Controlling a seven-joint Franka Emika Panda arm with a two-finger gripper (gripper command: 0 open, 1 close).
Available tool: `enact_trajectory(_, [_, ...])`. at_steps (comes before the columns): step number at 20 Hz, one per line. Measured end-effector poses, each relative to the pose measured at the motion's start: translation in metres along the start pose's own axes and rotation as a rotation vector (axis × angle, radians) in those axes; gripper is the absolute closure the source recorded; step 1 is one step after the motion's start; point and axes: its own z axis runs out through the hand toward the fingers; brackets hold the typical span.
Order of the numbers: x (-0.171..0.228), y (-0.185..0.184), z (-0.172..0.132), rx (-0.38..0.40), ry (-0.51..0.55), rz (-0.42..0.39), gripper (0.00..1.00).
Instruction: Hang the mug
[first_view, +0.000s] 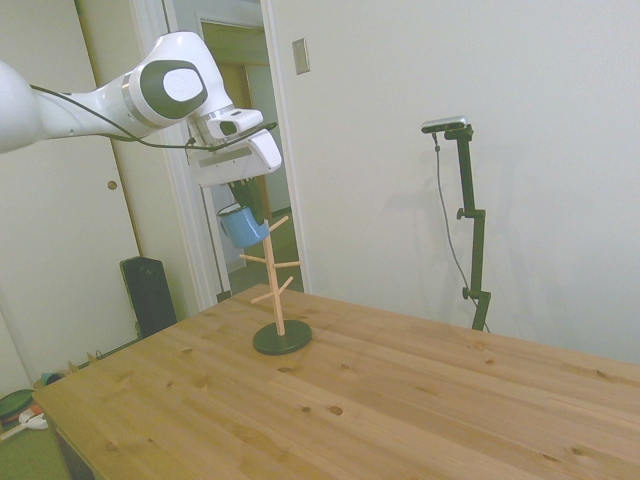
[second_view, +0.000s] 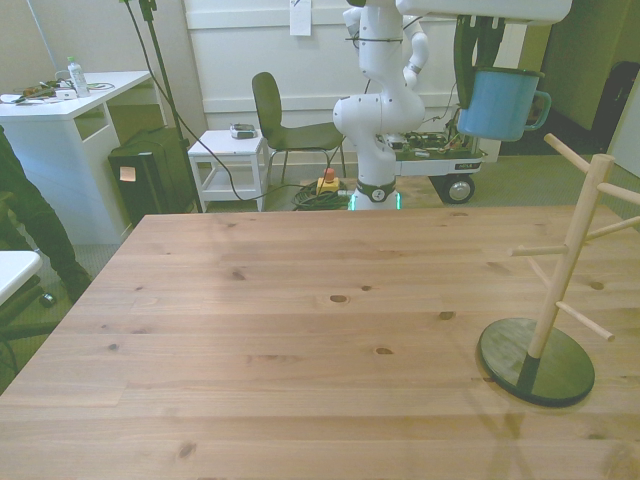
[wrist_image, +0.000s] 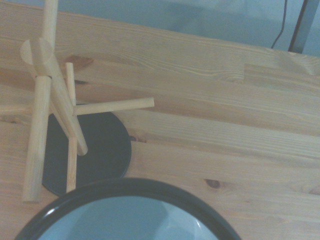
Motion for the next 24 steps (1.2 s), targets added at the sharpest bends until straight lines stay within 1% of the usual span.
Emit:
enact_trajectory(7, [0.011,-0.006,0.006,-0.002,-0.005,0.01,1.0])
enact_trajectory(14, [0.023,-0.023,0.023,-0.022,-0.024,0.008,1.0])
enact_trajectory(18, [0.024,-0.032,0.023,-0.026,-0.023,0.008,1.0])
enact_trajectory(24, [0.025,-0.034,0.023,-0.026,-0.024,0.009,1.0])
